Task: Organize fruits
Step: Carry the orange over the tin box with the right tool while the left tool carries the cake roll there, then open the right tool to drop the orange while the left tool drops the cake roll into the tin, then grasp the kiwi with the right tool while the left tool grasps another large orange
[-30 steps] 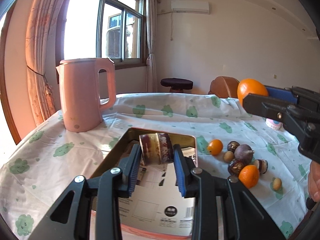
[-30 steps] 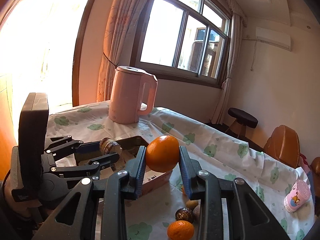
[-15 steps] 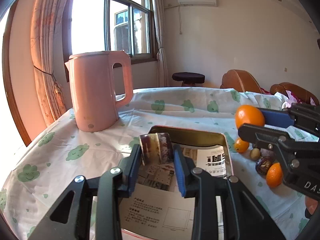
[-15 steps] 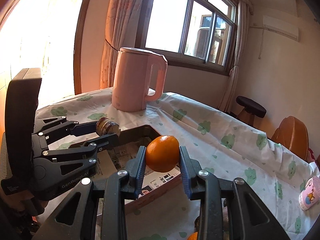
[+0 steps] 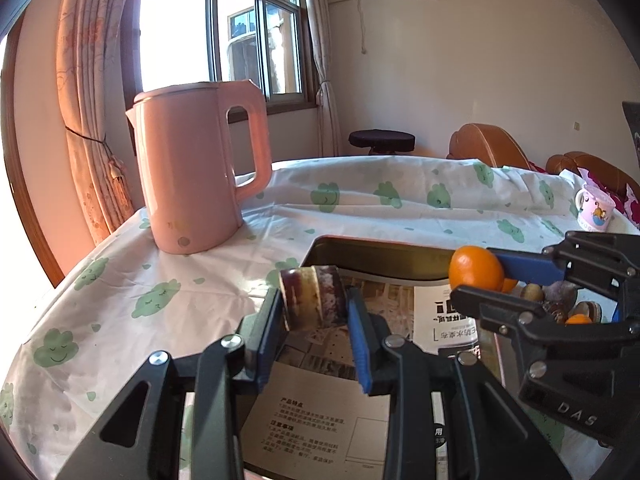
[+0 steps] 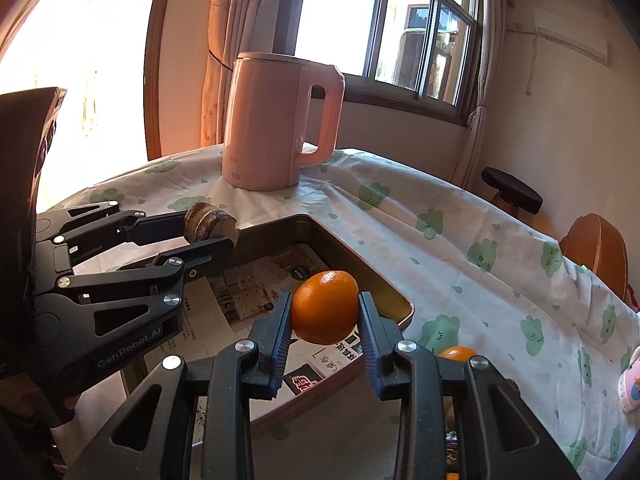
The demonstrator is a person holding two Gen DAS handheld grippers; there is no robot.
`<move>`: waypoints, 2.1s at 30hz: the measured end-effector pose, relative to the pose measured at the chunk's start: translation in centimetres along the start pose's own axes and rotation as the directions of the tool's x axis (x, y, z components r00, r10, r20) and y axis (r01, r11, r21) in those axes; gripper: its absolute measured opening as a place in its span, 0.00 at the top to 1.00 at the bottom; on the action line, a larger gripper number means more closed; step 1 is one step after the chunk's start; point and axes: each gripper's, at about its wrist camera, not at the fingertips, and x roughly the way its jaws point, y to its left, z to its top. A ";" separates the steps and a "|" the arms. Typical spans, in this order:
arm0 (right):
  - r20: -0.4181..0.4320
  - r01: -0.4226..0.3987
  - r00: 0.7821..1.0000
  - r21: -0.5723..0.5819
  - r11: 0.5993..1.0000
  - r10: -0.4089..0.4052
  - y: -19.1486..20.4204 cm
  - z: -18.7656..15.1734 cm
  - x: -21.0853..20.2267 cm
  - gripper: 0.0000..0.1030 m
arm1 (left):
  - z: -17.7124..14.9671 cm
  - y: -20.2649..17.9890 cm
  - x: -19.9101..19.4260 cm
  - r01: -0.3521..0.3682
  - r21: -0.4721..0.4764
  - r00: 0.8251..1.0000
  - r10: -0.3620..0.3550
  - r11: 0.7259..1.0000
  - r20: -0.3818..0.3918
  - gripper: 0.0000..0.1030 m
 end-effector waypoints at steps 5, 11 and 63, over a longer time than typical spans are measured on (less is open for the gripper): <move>-0.017 -0.004 1.000 0.002 1.000 0.004 0.2 -0.2 0.6 0.67 | -0.2 0.2 0.7 0.000 -0.007 1.000 0.000 1.000 -0.021 0.67; -0.034 -0.007 0.999 -0.003 1.000 0.007 0.6 -0.2 1.3 0.67 | -0.1 0.2 1.2 0.002 -0.004 0.999 -0.002 1.000 -0.039 0.67; -0.183 0.166 0.975 0.209 0.964 -0.128 -9.2 -14.9 -10.5 0.61 | -2.1 -15.9 -3.0 0.337 0.138 0.938 -0.320 0.931 -0.131 0.21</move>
